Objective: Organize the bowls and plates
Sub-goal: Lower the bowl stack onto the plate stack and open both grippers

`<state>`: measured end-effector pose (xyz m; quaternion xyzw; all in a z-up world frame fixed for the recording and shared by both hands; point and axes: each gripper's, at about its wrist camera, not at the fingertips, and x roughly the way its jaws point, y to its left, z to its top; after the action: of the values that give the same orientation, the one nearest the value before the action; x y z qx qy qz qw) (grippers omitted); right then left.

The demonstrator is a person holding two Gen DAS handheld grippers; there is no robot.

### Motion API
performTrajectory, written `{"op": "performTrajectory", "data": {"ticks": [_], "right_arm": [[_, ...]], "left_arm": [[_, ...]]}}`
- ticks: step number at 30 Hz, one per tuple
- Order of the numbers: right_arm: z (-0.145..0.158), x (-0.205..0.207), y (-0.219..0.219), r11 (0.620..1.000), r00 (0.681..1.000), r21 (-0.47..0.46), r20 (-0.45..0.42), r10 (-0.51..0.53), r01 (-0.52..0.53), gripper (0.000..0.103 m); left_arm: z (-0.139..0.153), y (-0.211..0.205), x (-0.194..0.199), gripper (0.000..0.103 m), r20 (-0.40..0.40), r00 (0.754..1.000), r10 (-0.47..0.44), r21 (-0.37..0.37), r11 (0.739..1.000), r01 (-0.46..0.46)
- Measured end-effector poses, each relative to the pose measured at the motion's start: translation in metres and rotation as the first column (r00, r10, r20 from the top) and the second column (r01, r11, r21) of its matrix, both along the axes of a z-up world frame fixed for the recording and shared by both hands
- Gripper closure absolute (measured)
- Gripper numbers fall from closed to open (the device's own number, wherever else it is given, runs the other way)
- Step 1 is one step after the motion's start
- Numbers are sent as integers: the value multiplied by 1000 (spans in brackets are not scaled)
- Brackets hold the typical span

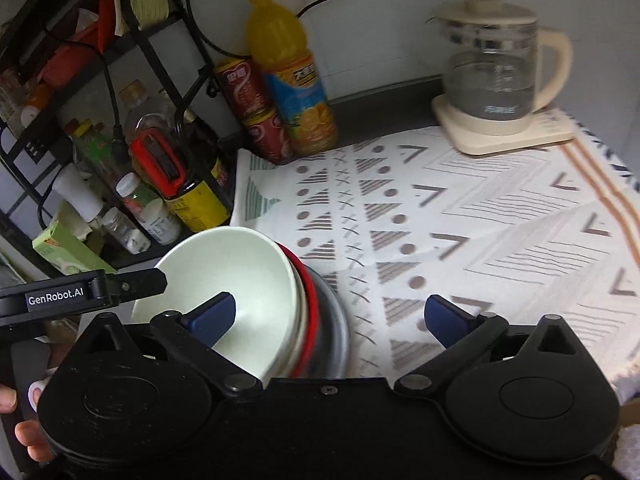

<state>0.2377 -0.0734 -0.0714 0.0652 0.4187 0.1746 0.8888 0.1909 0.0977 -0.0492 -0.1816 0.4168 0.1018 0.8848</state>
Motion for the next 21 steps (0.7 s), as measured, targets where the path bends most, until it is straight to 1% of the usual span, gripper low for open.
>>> {"op": "performTrajectory", "data": {"ticks": [6, 8, 13, 16, 18, 21], "right_arm": [[12, -34, -18, 997, 997, 1, 32, -71, 71, 1], [18, -45, -22, 997, 995, -2, 53, -82, 83, 0], [34, -73, -27, 993, 988, 0, 103, -115, 116, 0], [42, -88, -29, 990, 982, -6, 132, -136, 138, 0], [46, -98, -30, 989, 979, 9, 141, -148, 148, 0], [52, -114, -30, 987, 973, 4, 166, -157, 159, 0]], "left_arm": [[17, -11, -21, 18, 26, 999, -31, 12, 999, 31], [22, -15, -28, 15, 32, 999, -40, 14, 999, 39], [34, -23, -46, 14, 57, 996, -67, 15, 998, 66], [42, -28, -57, 12, 79, 992, -97, 22, 995, 95], [47, -31, -64, 12, 84, 990, -115, 28, 993, 113], [54, -35, -77, 5, 106, 986, -130, 29, 991, 127]]}}
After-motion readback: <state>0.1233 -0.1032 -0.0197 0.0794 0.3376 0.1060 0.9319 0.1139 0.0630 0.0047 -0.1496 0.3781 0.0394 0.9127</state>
